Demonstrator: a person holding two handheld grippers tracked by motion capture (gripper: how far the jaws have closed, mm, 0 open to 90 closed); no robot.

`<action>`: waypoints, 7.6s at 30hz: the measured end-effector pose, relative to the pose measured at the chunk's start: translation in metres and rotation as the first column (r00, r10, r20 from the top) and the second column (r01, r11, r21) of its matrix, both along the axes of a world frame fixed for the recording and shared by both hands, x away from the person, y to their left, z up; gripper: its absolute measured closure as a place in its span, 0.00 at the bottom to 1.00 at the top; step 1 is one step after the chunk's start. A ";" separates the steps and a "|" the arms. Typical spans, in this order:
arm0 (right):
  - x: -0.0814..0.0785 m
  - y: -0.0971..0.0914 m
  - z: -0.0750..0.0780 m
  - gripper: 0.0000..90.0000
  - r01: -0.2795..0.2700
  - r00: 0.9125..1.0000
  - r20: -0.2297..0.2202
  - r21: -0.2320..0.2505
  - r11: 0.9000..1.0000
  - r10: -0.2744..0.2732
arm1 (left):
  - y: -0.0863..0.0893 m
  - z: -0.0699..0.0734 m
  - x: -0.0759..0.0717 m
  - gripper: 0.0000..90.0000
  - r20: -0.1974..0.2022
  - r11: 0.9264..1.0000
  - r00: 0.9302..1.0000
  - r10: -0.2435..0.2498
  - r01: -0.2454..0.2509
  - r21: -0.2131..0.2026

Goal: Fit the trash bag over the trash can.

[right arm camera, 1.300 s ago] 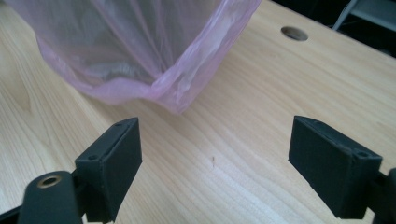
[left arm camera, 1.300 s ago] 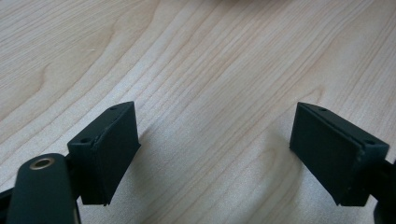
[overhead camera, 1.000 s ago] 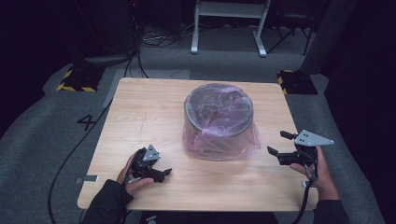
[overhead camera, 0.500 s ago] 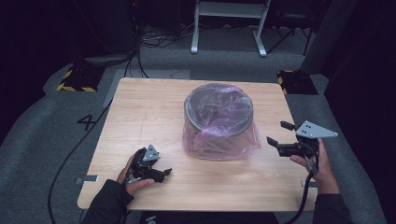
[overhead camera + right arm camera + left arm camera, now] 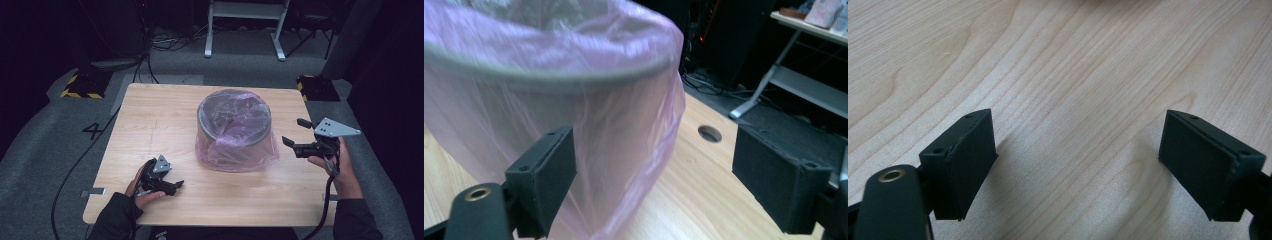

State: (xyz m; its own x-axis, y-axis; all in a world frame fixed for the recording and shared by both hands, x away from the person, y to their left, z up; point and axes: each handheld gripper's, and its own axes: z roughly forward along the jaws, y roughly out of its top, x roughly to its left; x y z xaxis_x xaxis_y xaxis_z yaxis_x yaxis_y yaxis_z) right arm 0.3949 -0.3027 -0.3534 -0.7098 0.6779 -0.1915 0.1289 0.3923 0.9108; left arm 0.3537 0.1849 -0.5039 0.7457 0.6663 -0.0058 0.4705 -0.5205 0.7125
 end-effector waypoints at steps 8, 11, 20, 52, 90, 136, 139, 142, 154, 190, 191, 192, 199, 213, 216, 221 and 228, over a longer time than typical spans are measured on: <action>0.006 0.009 0.006 0.19 -0.011 1.000 -0.004 -0.003 1.000 0.011 | 0.000 0.000 0.000 0.16 0.000 1.000 1.000 0.000 0.000 -0.001; 0.008 0.014 0.009 0.19 -0.026 1.000 0.003 0.004 1.000 0.026 | 0.000 0.000 0.000 0.16 0.000 1.000 1.000 0.000 0.000 0.000; 0.014 0.027 0.021 0.20 -0.024 0.999 0.024 0.018 1.000 0.024 | 0.000 0.000 0.000 0.16 0.000 1.000 1.000 0.000 0.000 -0.001; 0.052 0.091 0.032 0.20 -0.119 0.992 -0.053 -0.042 0.992 0.117 | 0.000 0.000 0.000 0.16 0.000 1.000 1.000 -0.001 0.001 -0.001; 0.073 0.138 0.031 0.19 -0.278 0.923 -0.324 -0.191 0.942 0.207 | 0.000 0.000 0.000 0.16 -0.001 1.000 1.000 -0.001 0.001 -0.001; 0.101 0.169 0.015 0.27 -0.309 0.827 -0.562 -0.468 0.828 -0.009 | 0.000 0.000 0.000 0.16 -0.001 1.000 1.000 -0.001 0.001 -0.002; 0.100 0.168 0.016 0.26 -0.305 0.830 -0.557 -0.452 0.838 0.001 | 0.000 0.000 0.000 0.16 -0.001 1.000 1.000 -0.001 0.001 -0.001; 0.097 0.165 0.020 0.25 -0.277 0.844 -0.536 -0.407 0.870 0.019 | 0.000 0.000 0.000 0.16 -0.001 1.000 1.000 -0.001 0.001 -0.001; 0.083 0.148 0.031 0.22 -0.180 0.930 -0.362 -0.273 0.945 0.072 | 0.000 0.000 0.000 0.16 -0.001 1.000 1.000 -0.001 0.001 0.000; 0.017 0.084 0.047 0.20 -0.092 0.991 -0.105 -0.140 0.986 0.078 | 0.000 0.000 0.000 0.16 0.000 1.000 1.000 -0.001 0.001 -0.001; 0.017 0.084 0.047 0.20 -0.092 0.991 -0.105 -0.140 0.986 0.078 | 0.000 0.000 0.000 0.16 0.000 1.000 1.000 -0.001 0.001 -0.001; 0.016 0.083 0.046 0.20 -0.092 0.991 -0.107 -0.137 0.986 0.077 | 0.000 0.000 0.000 0.16 0.000 1.000 1.000 0.000 0.000 -0.001; 0.006 0.072 0.040 0.20 -0.079 0.993 -0.097 -0.136 0.988 0.066 | 0.000 0.000 0.000 0.16 0.000 1.000 1.000 0.000 0.000 0.000; -0.011 0.049 0.022 0.20 -0.041 0.995 -0.095 -0.175 0.984 0.025 | 0.000 0.000 0.000 0.16 0.000 1.000 1.000 0.000 0.000 0.000; -0.012 0.046 0.017 0.20 -0.030 0.996 -0.093 -0.201 0.979 0.011 | 0.000 0.000 0.000 0.16 0.000 1.000 1.000 0.000 0.000 -0.002; -0.014 0.042 0.008 0.20 -0.022 0.995 -0.104 -0.218 0.976 0.000 | 0.000 0.000 0.000 0.16 0.000 1.000 1.000 0.000 0.000 0.000; -0.014 0.040 -0.009 0.20 -0.024 0.992 -0.127 -0.249 0.968 -0.008 | 0.000 0.000 0.000 0.16 0.000 1.000 1.000 0.000 0.000 0.000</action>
